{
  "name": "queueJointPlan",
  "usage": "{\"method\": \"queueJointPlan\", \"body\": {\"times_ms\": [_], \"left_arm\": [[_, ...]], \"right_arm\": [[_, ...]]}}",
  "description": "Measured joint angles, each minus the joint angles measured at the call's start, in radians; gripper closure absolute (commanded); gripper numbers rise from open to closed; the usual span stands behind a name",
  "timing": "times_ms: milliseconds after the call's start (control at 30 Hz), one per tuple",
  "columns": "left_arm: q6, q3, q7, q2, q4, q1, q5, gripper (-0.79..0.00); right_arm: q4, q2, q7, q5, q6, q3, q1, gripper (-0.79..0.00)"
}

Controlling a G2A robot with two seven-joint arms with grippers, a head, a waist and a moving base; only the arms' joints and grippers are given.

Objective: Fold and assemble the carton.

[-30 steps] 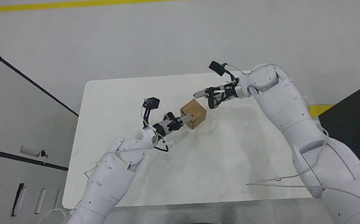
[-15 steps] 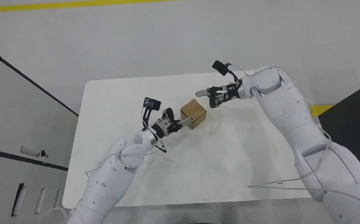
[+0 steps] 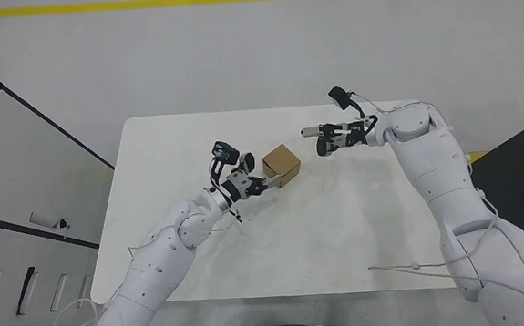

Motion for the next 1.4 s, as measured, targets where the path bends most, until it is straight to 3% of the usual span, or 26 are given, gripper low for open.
{"method": "queueJointPlan", "body": {"times_ms": [100, 267, 500, 800, 1400], "left_arm": [[-0.050, 0.019, 0.110, 0.001, 0.050, -0.023, 0.140, -0.785], [-0.038, 0.053, 0.288, -0.006, 0.116, -0.047, 0.300, -0.785], [-0.023, 0.063, 0.289, -0.006, 0.115, -0.046, 0.329, -0.785], [0.102, 0.128, 0.423, -0.032, 0.255, -0.103, 0.484, -0.785], [0.189, 0.168, 0.361, -0.056, 0.269, -0.119, 0.503, -0.785]], "right_arm": [[0.000, 0.000, 0.000, 0.000, 0.000, 0.000, 0.000, -0.785], [0.000, 0.000, 0.000, 0.000, 0.000, 0.000, 0.000, -0.785], [0.000, 0.000, 0.000, 0.000, 0.000, 0.000, 0.000, -0.785], [0.000, 0.000, 0.000, 0.000, 0.000, 0.000, 0.000, -0.785], [0.000, 0.000, 0.000, 0.000, 0.000, 0.000, 0.000, -0.785]]}}
